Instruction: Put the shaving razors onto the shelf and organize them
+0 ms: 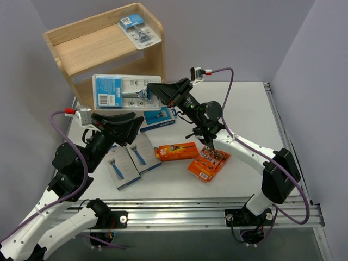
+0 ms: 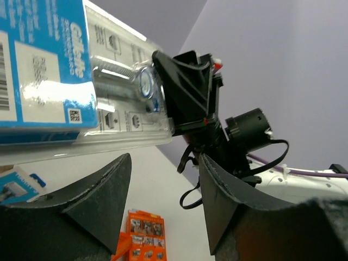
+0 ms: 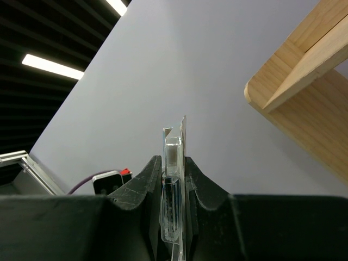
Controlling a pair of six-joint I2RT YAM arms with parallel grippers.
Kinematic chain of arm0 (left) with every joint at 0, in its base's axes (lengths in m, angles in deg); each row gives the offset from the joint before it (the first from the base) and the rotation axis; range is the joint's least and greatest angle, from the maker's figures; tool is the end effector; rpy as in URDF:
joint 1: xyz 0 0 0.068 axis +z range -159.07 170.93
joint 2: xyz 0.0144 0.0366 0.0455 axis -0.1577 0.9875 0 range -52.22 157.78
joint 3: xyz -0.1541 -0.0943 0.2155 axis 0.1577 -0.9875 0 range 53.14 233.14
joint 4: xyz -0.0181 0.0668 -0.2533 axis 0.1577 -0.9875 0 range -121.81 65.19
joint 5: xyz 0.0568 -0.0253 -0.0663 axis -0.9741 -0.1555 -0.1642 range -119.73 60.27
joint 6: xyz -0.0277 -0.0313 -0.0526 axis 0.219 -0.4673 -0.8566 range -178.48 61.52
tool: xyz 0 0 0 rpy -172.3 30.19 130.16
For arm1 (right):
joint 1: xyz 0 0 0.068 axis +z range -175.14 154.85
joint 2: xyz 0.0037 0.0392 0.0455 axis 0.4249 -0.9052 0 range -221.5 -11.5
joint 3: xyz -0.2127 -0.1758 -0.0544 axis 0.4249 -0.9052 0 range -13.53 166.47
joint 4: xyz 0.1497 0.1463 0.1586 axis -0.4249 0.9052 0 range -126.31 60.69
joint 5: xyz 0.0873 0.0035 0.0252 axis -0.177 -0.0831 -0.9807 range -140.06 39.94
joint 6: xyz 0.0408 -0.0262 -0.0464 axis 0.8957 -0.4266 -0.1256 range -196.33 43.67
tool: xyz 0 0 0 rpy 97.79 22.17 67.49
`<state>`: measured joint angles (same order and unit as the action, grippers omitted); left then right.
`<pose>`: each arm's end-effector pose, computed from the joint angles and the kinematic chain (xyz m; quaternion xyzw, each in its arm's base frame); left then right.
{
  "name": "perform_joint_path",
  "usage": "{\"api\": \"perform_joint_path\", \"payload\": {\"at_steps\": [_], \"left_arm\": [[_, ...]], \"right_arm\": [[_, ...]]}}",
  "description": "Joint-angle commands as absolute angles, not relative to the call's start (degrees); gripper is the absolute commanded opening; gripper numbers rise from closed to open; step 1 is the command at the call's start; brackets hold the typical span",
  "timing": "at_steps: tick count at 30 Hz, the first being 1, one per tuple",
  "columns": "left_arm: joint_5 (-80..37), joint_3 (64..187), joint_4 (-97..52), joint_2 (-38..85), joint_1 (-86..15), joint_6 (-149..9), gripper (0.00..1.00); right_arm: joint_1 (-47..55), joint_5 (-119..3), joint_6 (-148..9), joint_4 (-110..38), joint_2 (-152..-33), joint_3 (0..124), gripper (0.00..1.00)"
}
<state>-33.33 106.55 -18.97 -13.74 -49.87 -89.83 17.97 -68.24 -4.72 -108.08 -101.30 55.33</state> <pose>0.1143 -0.0943 0.4498 0.0210 0.5680 -0.4700 0.6754 0.2436 0.2510 0.4512 -0.0628 0.3574 0.8120 0.4571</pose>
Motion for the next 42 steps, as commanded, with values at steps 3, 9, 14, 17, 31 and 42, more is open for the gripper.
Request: {"api": "perform_joint_path", "payload": {"at_steps": [3,9,14,17,31,42], "left_arm": [[-33.3,107.4,-22.6,-11.4,-49.6,-89.6,0.62],[-34.4,107.8,-20.9,-9.7,-49.6,-85.6,0.6],[-36.3,110.0,-19.0,-9.6,-49.6,-79.8,0.56],[-37.1,111.5,-18.5,-9.6,-49.6,-77.2,0.52],[-37.0,114.7,-19.7,-8.7,-47.4,-73.6,0.45],[-33.1,117.3,-20.4,-9.2,-44.7,-75.4,0.02]], "right_arm": [[18.0,-70.6,-2.7,-135.9,-100.5,57.0,0.0],[18.1,-72.9,-1.1,-135.0,-100.4,56.8,0.0],[18.1,-73.4,-1.6,-133.9,-98.6,53.0,0.0],[18.1,-73.9,-2.0,-133.4,-97.7,51.2,0.0],[18.3,-77.6,-3.0,-133.3,-95.8,45.6,0.0],[19.2,-82.0,-4.0,-136.0,-96.4,42.5,0.15]]}}
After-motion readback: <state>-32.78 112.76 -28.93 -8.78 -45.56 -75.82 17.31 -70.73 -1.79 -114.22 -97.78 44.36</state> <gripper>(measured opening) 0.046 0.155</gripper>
